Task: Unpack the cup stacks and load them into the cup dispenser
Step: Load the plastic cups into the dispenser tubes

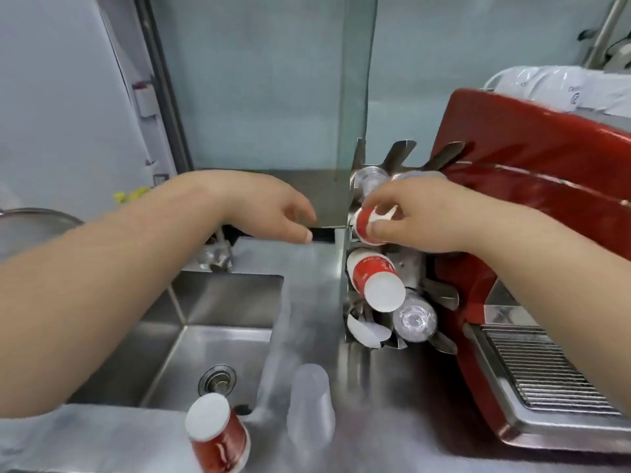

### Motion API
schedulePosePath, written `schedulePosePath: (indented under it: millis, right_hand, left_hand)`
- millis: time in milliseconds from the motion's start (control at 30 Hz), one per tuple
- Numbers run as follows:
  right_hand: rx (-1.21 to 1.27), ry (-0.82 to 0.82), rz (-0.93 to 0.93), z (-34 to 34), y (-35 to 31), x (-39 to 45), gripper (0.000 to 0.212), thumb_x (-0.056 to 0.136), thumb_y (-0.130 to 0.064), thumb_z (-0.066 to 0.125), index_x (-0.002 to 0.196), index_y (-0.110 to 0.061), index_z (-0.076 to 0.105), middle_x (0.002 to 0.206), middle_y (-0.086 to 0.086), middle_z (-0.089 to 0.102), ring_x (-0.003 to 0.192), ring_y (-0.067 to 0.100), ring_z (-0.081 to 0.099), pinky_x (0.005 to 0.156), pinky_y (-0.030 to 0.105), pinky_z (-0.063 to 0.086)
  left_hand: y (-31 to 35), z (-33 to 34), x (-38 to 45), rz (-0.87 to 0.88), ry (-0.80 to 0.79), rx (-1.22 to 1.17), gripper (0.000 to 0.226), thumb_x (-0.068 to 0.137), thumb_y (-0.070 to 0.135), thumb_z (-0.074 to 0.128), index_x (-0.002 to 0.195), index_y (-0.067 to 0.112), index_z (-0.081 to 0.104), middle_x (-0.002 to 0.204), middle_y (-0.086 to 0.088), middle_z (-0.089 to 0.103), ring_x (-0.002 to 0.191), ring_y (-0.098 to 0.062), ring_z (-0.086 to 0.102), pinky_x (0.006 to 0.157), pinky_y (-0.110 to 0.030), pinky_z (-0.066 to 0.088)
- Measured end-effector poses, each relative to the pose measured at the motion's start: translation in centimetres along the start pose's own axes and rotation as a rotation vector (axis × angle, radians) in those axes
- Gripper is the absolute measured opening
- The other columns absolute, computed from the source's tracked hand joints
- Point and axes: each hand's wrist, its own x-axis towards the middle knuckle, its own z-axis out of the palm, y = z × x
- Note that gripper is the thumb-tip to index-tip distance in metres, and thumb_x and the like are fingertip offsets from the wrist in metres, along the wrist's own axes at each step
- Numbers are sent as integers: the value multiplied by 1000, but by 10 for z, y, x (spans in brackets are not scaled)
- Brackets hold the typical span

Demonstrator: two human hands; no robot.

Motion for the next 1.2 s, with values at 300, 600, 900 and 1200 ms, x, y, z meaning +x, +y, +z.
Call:
schedulePosePath:
  millis: [300,600,900,1200]
  right_hand:
    - [385,276,-233,132,-35,-48,36,81,-22,61,117,-16,63,106,-5,59,93,0,45,86,4,28]
    - [569,-70,-22,250,-44,-84,57,85,-21,63,139,-15,44,134,1,49,124,14,44,102,19,33]
    - [611,-272,117,289,-43,-76,81,83,-27,65,150,-20,20,154,2,30,141,15,27,109,20,21]
    - [735,-289,166,296,-38,-75,80,72,-34,70,142,-31,32,140,-4,49,127,17,48,103,32,42]
  left_hand:
    - [-14,141,-21,35,116,-265,57,91,46,58,143,33,41,138,7,52,121,-9,49,91,-19,35]
    - [7,244,-20,-137,-39,-486,78,88,40,66,152,27,24,149,0,41,134,-14,40,104,-21,28]
    - [26,297,-10,-213,-23,-740,82,81,37,75,149,28,29,145,8,42,116,-10,53,92,-20,39]
    - [27,305,-5,-235,20,-986,55,71,40,77,121,36,55,115,19,61,100,-7,65,93,-31,52]
